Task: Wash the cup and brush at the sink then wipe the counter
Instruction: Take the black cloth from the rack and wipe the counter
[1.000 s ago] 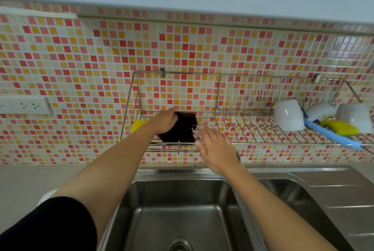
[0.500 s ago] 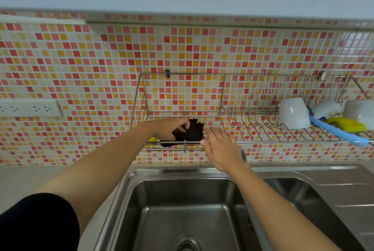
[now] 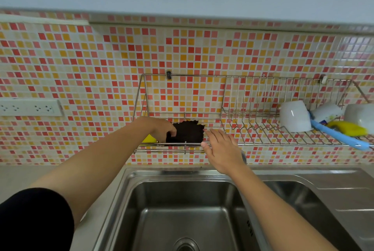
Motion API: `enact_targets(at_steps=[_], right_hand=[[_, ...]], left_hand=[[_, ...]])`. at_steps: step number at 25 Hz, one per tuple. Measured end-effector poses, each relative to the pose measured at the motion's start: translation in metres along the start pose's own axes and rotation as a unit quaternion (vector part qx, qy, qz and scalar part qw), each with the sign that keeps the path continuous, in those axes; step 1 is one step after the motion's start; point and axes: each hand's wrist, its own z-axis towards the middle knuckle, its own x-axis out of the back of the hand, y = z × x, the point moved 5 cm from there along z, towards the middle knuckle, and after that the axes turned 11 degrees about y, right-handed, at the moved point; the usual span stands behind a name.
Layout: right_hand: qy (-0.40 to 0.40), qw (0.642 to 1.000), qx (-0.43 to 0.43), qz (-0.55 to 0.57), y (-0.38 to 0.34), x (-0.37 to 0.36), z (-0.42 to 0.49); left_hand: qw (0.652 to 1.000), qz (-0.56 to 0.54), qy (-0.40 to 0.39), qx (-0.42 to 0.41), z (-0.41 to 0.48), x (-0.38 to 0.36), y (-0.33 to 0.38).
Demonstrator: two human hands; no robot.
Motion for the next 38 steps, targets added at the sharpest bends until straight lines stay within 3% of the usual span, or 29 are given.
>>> enact_targets(at_steps=[6,9,12,16,19,21,22,26,28,29,32,35,38], right_hand=[[-0.018,0.999,-0.014,0.034,0.001,0.001,0.000],[0.003,0.987,-0.042,0.153,-0.001,0.019,0.011],[0.092,0.959,-0.039,0.266,-0.014,0.050,0.026],[0.131,0.917,-0.020,0.375,-0.042,0.092,0.038],[0.116,0.890,0.028,0.439,-0.058,0.129,0.028],[0.092,0.879,0.049,0.465,-0.063,0.148,0.019],[0.072,0.871,0.055,0.483,-0.065,0.154,0.014],[-0.014,0.815,0.015,0.580,-0.075,0.144,-0.005],[-0.032,0.782,0.015,0.622,-0.086,0.134,-0.017],[-0.030,0.783,0.028,0.621,-0.092,0.129,-0.021],[0.030,0.862,0.054,0.503,-0.101,0.116,-0.028],[0.046,0.874,0.054,0.481,-0.104,0.110,-0.027],[0.021,0.903,0.092,0.418,-0.101,0.110,-0.027]], left_hand=[[0.995,0.042,0.076,-0.053,-0.004,0.011,0.011],[0.980,-0.069,0.177,-0.055,-0.015,0.042,0.015],[0.930,-0.188,0.311,-0.048,-0.036,0.083,0.025],[0.845,-0.308,0.435,-0.040,-0.087,0.124,0.048],[0.768,-0.418,0.483,-0.046,-0.129,0.135,0.050],[0.712,-0.518,0.470,-0.063,-0.155,0.137,0.051],[0.701,-0.547,0.453,-0.066,-0.165,0.136,0.053],[0.689,-0.586,0.425,-0.025,-0.187,0.113,0.058],[0.686,-0.560,0.464,-0.007,-0.193,0.107,0.064],[0.695,-0.521,0.496,-0.006,-0.197,0.107,0.068],[0.731,-0.371,0.572,-0.006,-0.211,0.112,0.079],[0.741,-0.304,0.598,-0.007,-0.221,0.112,0.078],[0.775,-0.261,0.576,-0.019,-0.222,0.101,0.063]])
